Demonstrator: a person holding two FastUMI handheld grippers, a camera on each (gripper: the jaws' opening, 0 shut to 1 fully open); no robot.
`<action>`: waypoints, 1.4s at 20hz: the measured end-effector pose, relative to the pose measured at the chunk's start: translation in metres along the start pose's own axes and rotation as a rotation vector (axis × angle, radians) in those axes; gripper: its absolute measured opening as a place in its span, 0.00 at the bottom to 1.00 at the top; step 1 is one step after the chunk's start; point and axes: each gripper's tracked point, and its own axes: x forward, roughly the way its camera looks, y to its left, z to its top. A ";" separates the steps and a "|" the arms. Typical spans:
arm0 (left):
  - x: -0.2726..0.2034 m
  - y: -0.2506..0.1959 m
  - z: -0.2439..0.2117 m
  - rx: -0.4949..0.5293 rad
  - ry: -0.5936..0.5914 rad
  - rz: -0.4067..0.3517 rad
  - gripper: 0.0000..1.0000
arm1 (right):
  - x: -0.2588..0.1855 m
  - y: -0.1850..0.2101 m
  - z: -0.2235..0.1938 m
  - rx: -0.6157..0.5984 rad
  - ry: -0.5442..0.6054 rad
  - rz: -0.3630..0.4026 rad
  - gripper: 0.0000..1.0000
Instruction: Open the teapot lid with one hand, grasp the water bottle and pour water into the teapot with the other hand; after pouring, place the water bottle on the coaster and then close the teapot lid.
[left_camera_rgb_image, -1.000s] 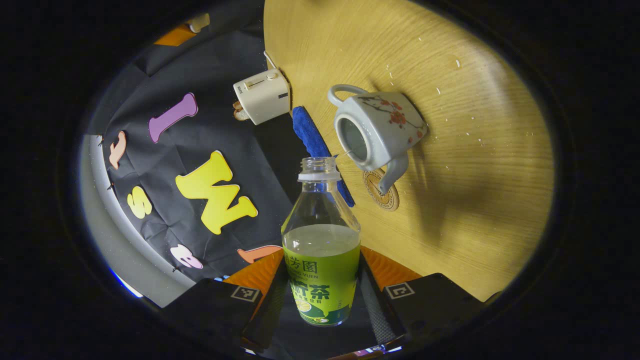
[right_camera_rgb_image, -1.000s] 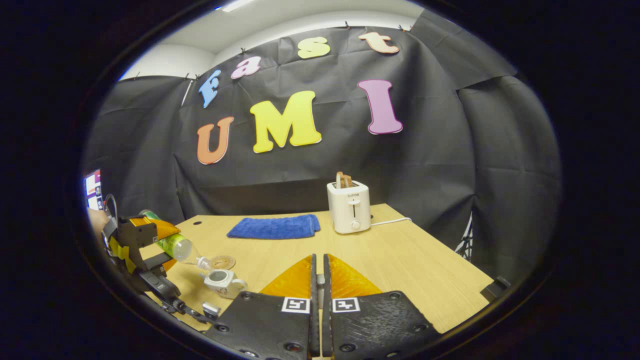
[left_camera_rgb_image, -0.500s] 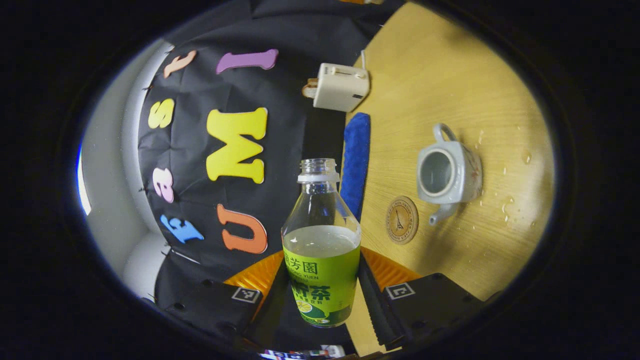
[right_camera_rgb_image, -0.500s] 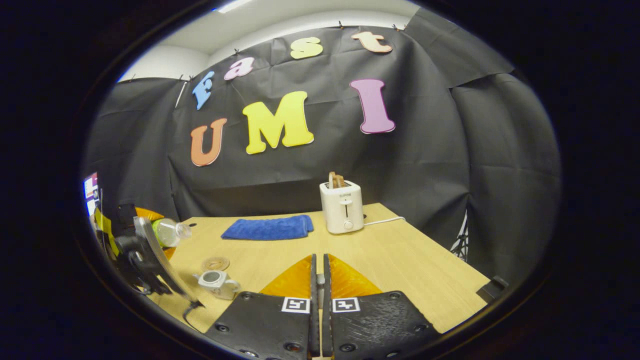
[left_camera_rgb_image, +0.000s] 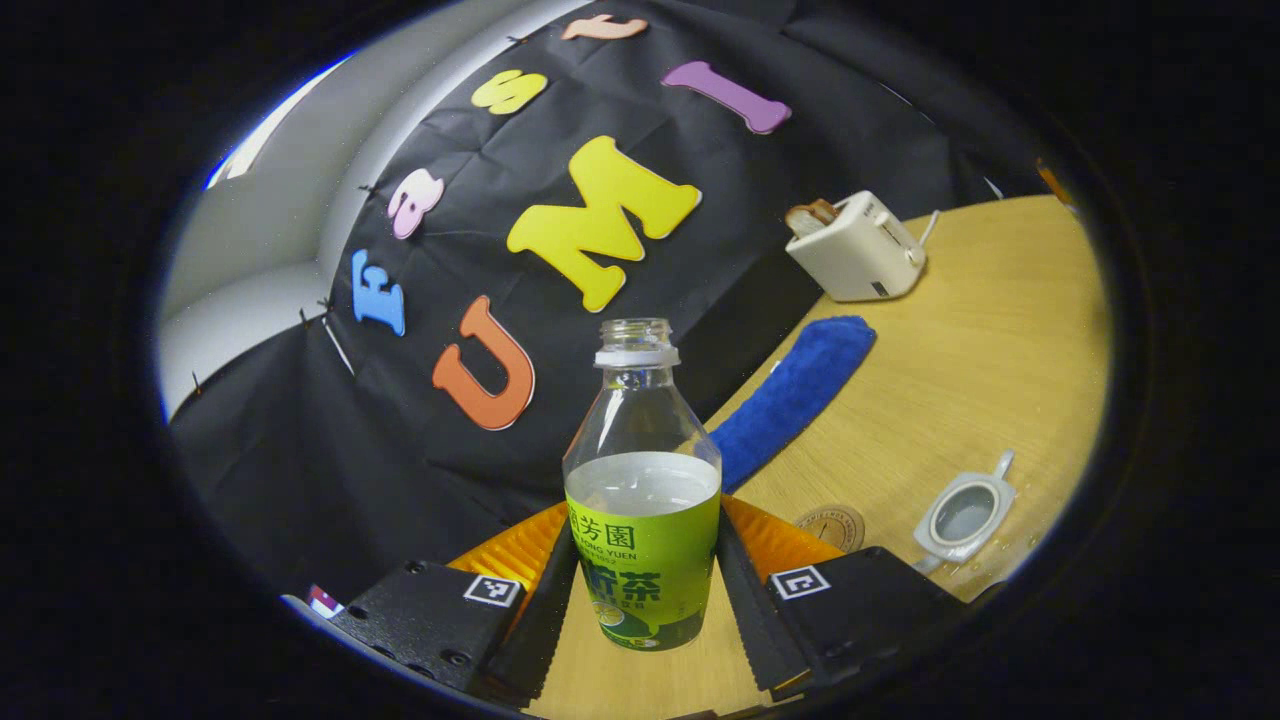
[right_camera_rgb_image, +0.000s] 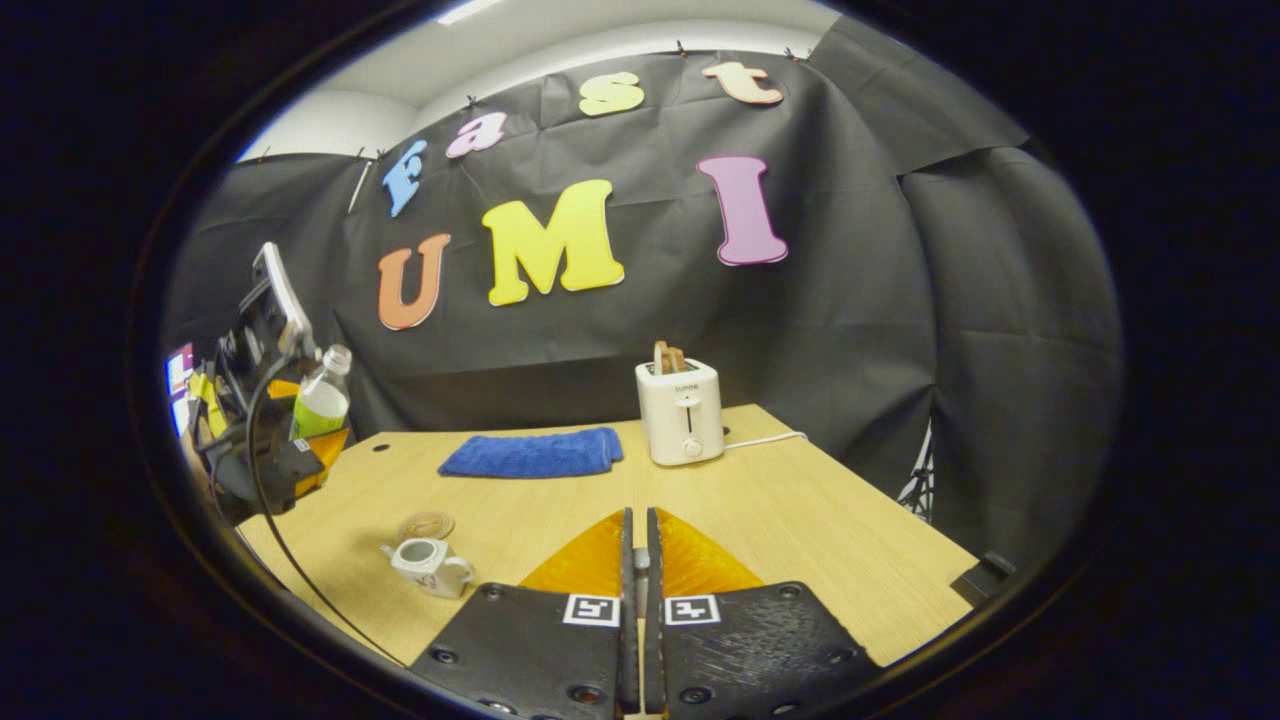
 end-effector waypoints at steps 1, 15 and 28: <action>0.003 -0.001 -0.001 -0.077 0.013 -0.019 0.76 | 0.000 0.000 0.000 0.001 0.000 0.000 0.02; 0.046 -0.040 -0.006 -0.688 -0.158 -0.148 0.78 | 0.004 -0.001 -0.005 -0.003 0.012 -0.008 0.02; 0.071 -0.080 -0.031 -0.706 -0.100 -0.214 0.79 | 0.014 -0.006 -0.016 -0.005 0.036 -0.022 0.02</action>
